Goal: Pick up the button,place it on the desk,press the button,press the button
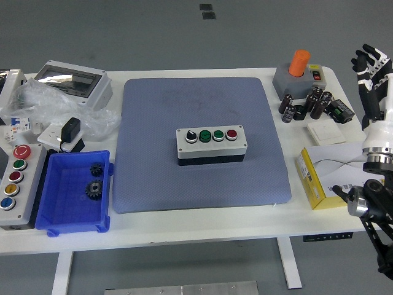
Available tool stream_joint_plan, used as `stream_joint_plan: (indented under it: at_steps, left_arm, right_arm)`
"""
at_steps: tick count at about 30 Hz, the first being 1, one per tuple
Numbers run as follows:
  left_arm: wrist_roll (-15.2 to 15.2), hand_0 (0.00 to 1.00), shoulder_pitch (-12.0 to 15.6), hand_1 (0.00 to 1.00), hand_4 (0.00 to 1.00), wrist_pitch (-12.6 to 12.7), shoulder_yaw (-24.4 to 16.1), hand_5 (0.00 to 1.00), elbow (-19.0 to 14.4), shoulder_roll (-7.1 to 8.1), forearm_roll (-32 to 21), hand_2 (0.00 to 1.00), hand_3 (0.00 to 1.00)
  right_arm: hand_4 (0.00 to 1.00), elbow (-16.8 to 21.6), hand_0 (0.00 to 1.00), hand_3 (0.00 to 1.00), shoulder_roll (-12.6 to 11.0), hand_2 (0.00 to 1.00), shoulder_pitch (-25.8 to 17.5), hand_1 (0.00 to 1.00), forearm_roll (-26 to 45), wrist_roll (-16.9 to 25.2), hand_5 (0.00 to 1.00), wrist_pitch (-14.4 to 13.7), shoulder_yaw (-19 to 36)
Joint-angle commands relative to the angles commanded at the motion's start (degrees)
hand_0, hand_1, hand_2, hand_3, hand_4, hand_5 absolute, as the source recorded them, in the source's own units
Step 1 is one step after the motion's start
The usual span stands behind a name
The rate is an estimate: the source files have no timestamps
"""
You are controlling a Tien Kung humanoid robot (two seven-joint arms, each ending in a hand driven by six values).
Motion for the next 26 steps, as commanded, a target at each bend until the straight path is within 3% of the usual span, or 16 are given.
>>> stream_joint_plan:
  at_steps: [2, 3, 8, 9, 13, 15, 20, 21, 26]
  left_arm:
    - [1.6, 0.701, 0.0, 0.677, 0.653, 0.2, -0.3, 0.251, 0.0, -0.03, 0.5, 0.587, 0.641]
    - [2.5, 0.707, 0.0, 0.691, 0.735, 0.5, -0.3, 0.313, 0.0, -0.04, 0.7, 0.681, 0.842]
    - [7.0, 0.707, 0.1, 0.691, 0.735, 2.2, -0.2, 0.313, 0.0, 0.0, 1.9, 0.681, 0.842]
    - [7.6, 0.724, 0.2, 0.743, 0.765, 2.4, -0.2, 0.381, 0.0, 0.03, 2.0, 0.747, 0.931]
    - [9.3, 0.724, 0.2, 0.743, 0.765, 2.6, -0.6, 0.381, 0.0, 0.1, 2.8, 0.747, 0.931]
    - [9.5, 0.725, 0.1, 0.758, 0.758, 2.7, -0.6, 0.433, 0.0, 0.08, 2.8, 0.758, 0.922]
    - [9.3, 0.725, 0.2, 0.758, 0.758, 2.7, 0.2, 0.433, 0.0, -0.13, 2.1, 0.758, 0.922]
    - [9.3, 0.725, 0.2, 0.755, 0.742, 2.7, 0.4, 0.421, 0.0, -0.16, 1.9, 0.757, 0.912]
    - [9.3, 0.725, 0.2, 0.755, 0.742, 2.9, 2.3, 0.421, 0.0, -0.05, 0.1, 0.757, 0.912]
  right_arm:
    - [0.837, 0.0, 0.75, 0.768, 0.0, 0.748, -0.3, 0.72, -0.1, -0.1, 0.642, -0.2, 0.5]
    - [0.838, 0.0, 0.752, 0.767, 0.0, 0.749, -0.5, 0.72, -0.2, -0.2, 0.64, -0.3, 0.9]
    - [0.838, 0.4, 0.752, 0.767, -0.5, 0.749, -1.3, 0.72, -0.8, -0.9, 0.64, -0.4, 2.5]
    - [0.833, 0.5, 0.751, 0.759, -0.6, 0.749, -1.4, 0.718, -0.9, -1.2, 0.638, -0.2, 2.7]
    - [0.833, 1.3, 0.751, 0.759, -0.4, 0.749, -1.7, 0.718, -2.9, -3.8, 0.638, 1.2, 3.3]
    - [0.833, 1.3, 0.751, 0.772, -0.2, 0.752, -1.6, 0.716, -4.3, -5.6, 0.632, 2.0, 3.1]
    - [0.833, 0.9, 0.751, 0.772, -0.3, 0.752, -0.6, 0.716, -5.8, -8.5, 0.632, 3.2, 1.5]
    - [0.876, 0.8, 0.757, 0.942, -0.3, 0.826, -0.4, 0.742, -5.8, -8.7, 0.574, 3.2, 1.1]
    - [0.876, 0.4, 0.757, 0.942, 0.1, 0.826, 1.1, 0.742, -4.7, -8.6, 0.574, 2.7, -2.0]
